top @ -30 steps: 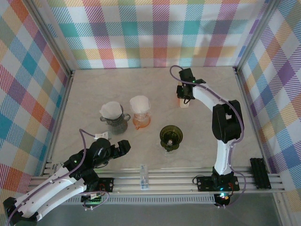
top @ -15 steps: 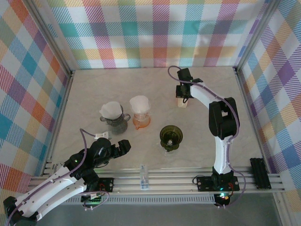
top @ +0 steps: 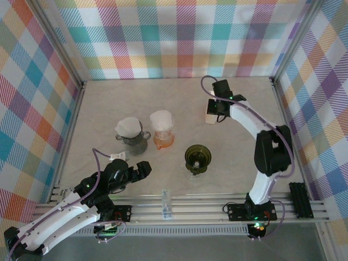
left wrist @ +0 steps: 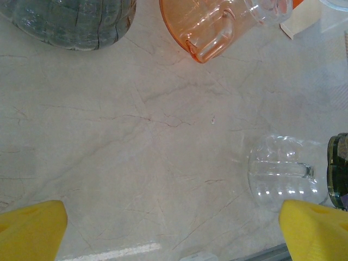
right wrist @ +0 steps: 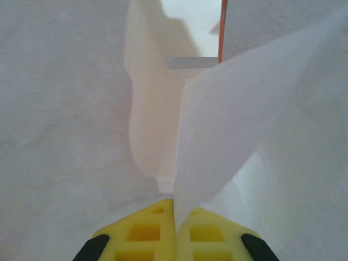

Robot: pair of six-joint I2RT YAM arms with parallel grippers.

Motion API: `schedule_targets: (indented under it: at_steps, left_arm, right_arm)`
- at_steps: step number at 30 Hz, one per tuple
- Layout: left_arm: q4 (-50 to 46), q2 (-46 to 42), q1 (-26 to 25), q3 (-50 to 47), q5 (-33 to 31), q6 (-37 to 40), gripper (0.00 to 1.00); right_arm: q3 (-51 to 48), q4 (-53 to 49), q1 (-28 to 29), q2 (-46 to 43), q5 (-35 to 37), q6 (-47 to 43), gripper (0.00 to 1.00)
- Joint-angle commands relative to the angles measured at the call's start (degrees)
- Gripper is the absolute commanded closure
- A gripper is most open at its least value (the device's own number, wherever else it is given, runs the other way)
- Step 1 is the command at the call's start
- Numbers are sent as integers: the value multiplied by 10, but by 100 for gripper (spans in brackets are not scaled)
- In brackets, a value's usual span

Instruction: Place the coffee filter in the dripper

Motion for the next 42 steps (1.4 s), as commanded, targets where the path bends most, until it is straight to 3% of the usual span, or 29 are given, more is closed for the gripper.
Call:
schedule_targets:
  at_steps: [1, 12, 20, 26, 34, 42]
  left_arm:
    - [9, -2, 1, 24, 6, 17, 0]
    - [9, 8, 1, 50, 28, 37, 0]
    - [3, 31, 1, 79, 38, 50, 0]
    - [17, 53, 1, 88, 52, 55, 0]
    - [43, 92, 1, 101, 80, 69, 0]
    - [64, 104, 1, 101, 98, 77, 0]
  right_arm:
    - [-39, -16, 13, -79, -46, 18, 100]
    - [-143, -141, 38, -363, -127, 15, 100]
    - [-84, -314, 40, -443, -265, -6, 100]
    - [-22, -423, 69, -433, -301, -3, 100]
    - [44, -506, 206, -346, -186, 29, 100]
    - [126, -572, 257, -236, -107, 22, 100]
